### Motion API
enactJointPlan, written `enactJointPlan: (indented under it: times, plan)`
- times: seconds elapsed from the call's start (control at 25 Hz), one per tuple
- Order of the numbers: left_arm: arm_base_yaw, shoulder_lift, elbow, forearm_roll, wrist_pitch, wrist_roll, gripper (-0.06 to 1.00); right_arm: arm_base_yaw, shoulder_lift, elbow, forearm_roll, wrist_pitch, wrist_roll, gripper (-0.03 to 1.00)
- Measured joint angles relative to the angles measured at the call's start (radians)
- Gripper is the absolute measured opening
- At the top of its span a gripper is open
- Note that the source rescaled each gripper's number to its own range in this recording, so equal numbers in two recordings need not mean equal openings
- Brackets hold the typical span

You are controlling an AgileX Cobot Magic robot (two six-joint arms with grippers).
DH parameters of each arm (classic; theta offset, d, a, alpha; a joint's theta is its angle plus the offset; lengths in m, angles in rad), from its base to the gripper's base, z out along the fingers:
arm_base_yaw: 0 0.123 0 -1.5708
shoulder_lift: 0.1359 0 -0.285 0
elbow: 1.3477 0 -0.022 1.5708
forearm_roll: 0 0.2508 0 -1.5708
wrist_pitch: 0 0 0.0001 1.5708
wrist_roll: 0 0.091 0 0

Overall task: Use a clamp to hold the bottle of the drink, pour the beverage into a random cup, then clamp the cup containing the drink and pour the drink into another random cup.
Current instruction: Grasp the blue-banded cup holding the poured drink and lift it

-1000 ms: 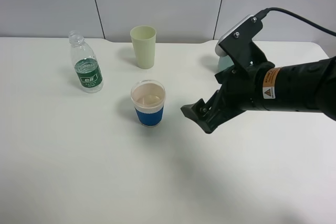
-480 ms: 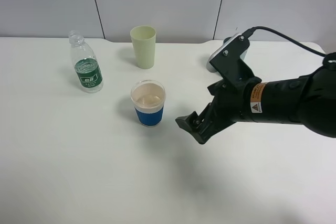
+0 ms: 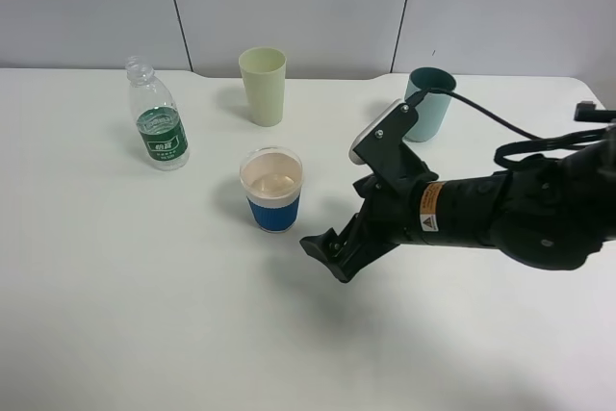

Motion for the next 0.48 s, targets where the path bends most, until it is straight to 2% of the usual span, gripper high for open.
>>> enactJointPlan:
  times: [0.48]
  plan:
    - [0.0, 0.0, 0.0, 0.0, 0.0, 0.0, 1.0, 0.0, 0.248, -0.002, 0.008, -0.35, -0.174, 1.0]
